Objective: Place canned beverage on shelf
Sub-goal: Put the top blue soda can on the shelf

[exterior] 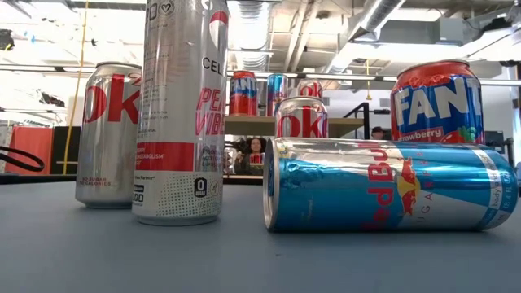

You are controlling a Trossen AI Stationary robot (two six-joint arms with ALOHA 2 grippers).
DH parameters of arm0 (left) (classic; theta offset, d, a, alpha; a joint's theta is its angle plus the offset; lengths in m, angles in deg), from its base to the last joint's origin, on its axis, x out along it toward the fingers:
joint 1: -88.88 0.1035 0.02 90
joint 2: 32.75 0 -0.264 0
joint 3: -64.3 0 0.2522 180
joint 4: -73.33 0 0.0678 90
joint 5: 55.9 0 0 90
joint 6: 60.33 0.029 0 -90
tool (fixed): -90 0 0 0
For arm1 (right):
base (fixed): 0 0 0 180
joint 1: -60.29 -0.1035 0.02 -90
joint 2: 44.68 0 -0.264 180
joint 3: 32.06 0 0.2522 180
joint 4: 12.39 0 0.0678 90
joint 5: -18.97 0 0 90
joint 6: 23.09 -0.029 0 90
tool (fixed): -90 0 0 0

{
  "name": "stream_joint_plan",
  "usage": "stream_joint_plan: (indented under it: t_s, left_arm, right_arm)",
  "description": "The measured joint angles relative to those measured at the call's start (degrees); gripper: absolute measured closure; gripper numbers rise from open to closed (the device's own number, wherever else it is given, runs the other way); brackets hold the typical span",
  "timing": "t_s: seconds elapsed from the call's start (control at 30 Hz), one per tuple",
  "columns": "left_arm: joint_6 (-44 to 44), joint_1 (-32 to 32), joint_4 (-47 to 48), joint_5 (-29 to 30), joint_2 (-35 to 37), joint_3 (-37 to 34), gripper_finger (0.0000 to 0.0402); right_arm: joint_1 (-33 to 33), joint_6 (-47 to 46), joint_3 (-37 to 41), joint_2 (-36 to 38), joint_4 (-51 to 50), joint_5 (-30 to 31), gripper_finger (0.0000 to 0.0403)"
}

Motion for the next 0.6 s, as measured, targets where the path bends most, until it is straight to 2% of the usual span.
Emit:
stream_joint_plan:
  t_s: [0.3,0.47,0.6]
  left_arm:
    - [-0.18,0.00,0.56,0.13,3.43,0.00,0.0228]
    - [-0.41,0.00,0.83,0.10,5.72,0.00,0.0228]
    - [-0.50,0.00,1.33,2.76,7.65,0.00,0.0228]
  right_arm:
    - [7.59,16.58,-11.57,-13.23,0.99,-0.08,0.0127]
    - [9.33,26.21,-19.70,-19.26,-0.11,-0.28,0.0127]
    - [11.18,22.63,-26.73,-23.24,-2.76,-3.24,0.0127]
